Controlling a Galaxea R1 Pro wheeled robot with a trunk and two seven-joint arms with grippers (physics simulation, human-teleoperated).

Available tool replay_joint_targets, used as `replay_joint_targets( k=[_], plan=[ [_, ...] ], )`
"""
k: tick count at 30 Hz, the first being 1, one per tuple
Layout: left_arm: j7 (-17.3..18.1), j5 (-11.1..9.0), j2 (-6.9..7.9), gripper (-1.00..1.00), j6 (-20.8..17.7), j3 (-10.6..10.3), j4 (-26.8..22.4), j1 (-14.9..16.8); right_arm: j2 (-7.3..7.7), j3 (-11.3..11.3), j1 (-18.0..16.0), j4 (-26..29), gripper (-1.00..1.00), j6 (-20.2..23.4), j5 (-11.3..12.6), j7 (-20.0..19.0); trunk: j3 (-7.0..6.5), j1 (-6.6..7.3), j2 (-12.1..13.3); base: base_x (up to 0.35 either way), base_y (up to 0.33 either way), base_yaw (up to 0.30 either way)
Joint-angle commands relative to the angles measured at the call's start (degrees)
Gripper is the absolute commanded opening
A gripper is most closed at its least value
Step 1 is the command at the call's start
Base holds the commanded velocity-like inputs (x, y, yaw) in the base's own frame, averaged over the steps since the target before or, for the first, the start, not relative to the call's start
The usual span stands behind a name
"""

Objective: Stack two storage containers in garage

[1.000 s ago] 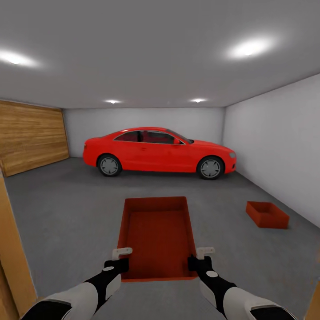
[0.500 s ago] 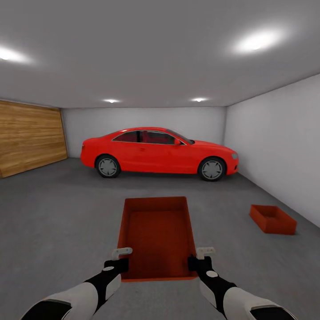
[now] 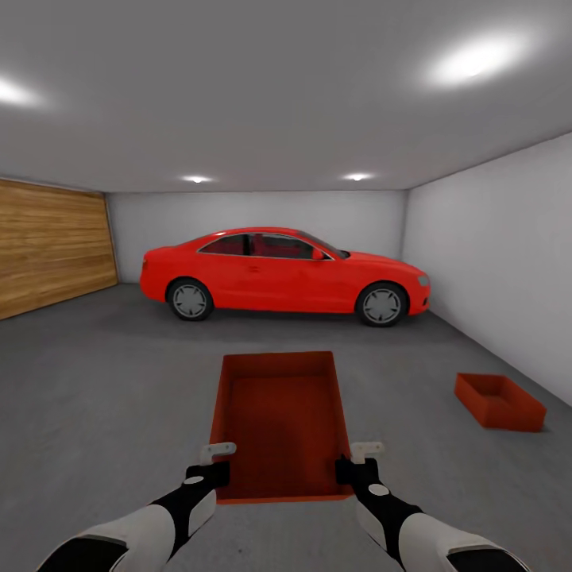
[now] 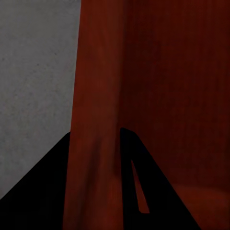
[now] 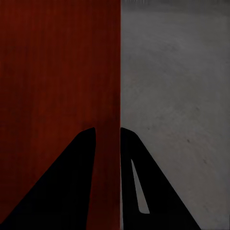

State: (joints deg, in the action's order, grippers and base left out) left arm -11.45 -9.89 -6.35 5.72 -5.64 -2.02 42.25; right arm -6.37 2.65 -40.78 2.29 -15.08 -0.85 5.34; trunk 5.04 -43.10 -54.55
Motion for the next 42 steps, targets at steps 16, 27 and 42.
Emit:
replay_joint_targets(
  k=[16,27,42],
  plan=[
    [-0.43,-0.92,0.64,-1.00,0.26,2.38,0.18,0.03,-0.01,-3.71,-0.09,0.17,-1.00,-1.01,-1.35,0.19,0.09,-0.04,-0.06,0.320,0.000,0.000],
    [-0.42,-0.95,0.64,-1.00,0.26,2.38,0.18,0.03,0.00,-3.71,-0.09,0.17,-1.00,-1.01,-1.41,0.19,0.09,-0.04,-0.06,0.320,0.000,0.000],
    [-0.44,-0.92,0.64,-1.00,0.26,2.38,0.18,0.03,0.04,-3.71,-0.09,0.17,-1.00,-1.01,-1.35,0.19,0.09,-0.04,-0.06,0.320,0.000,0.000]
  ],
)
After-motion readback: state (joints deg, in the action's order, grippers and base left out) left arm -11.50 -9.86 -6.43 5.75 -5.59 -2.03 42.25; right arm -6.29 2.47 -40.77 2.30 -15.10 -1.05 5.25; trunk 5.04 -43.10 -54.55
